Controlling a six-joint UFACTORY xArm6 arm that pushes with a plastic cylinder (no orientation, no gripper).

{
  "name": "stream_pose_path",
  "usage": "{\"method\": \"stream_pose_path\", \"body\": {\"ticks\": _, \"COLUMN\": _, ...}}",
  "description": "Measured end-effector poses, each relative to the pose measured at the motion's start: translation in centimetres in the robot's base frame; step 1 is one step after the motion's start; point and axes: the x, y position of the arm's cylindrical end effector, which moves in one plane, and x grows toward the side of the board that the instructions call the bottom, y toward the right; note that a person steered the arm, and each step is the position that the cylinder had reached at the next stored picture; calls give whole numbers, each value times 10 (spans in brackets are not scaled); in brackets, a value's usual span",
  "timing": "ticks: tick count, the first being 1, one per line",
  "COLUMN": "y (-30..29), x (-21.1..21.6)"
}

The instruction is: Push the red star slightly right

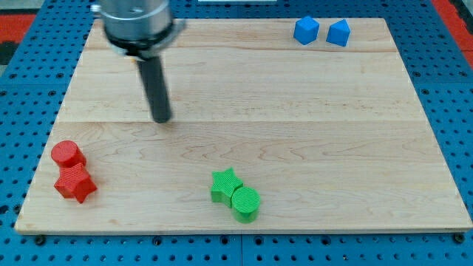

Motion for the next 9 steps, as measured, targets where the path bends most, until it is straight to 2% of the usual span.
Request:
{"method": "stream_pose_path", "body": {"ticks": 1, "y": -92, "x": 12}}
{"method": "stream_pose_path", "body": {"ticks": 2, "y": -157, "x": 32}}
{"method": "stream_pose_path", "body": {"ticks": 3, "y": -157, "x": 56}}
{"method": "stream_pose_path", "body": {"ticks": 5, "y": -145, "x": 144}}
{"method": "stream_pose_path", "body": {"ticks": 7, "y": 4, "x": 70}}
{"method": "stream_pose_path", "body": {"ticks": 8, "y": 38, "x": 71}}
{"method": "stream_pose_path", "body": {"ticks": 9, "y": -15, "x": 97}}
